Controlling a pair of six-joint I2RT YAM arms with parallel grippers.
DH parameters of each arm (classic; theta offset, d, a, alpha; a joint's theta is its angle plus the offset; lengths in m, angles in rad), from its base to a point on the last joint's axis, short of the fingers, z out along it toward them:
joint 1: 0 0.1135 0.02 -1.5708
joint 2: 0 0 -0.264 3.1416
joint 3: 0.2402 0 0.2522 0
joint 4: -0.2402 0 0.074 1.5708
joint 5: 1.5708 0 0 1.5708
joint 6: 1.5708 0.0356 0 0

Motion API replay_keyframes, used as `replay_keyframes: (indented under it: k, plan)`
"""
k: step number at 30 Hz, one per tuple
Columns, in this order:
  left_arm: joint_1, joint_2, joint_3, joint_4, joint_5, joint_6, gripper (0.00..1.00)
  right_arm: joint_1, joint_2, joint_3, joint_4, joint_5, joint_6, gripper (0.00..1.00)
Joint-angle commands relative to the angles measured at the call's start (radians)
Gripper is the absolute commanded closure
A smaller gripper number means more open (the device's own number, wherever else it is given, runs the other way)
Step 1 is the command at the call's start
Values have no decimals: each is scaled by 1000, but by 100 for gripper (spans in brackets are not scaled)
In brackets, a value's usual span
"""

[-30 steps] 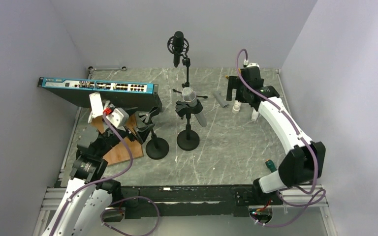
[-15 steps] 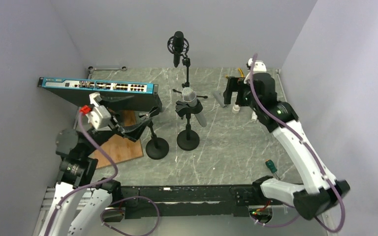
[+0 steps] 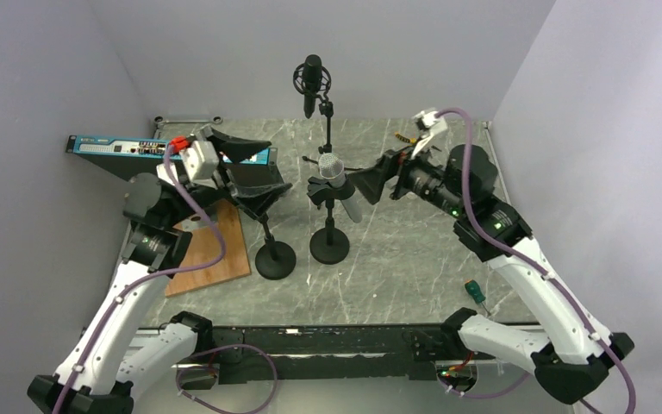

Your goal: Remove the microphone from the stand

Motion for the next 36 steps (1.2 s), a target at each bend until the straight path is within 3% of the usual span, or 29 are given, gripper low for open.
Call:
replay_keyframes:
  k: [1,11,14,19,27,36]
  plan:
    - [-18,-5,-62,28,-7,68,1,111,53,69,3,96,-37,0]
    - [-72,-49,-139,-30,-85,149,1,442,197,166,-56,702,-186,0]
    - [-87,-47,-142,-34,-95,154,1,514,268,218,-81,903,-216,1]
    - [-106,-54,-149,-39,-128,166,2,584,371,258,-73,1108,-297,5]
    - [-133,-87,-161,-42,-170,184,2,595,434,252,-16,1188,-335,15]
    - [-143,-82,-165,-54,-206,196,3,572,466,235,31,1201,-352,45]
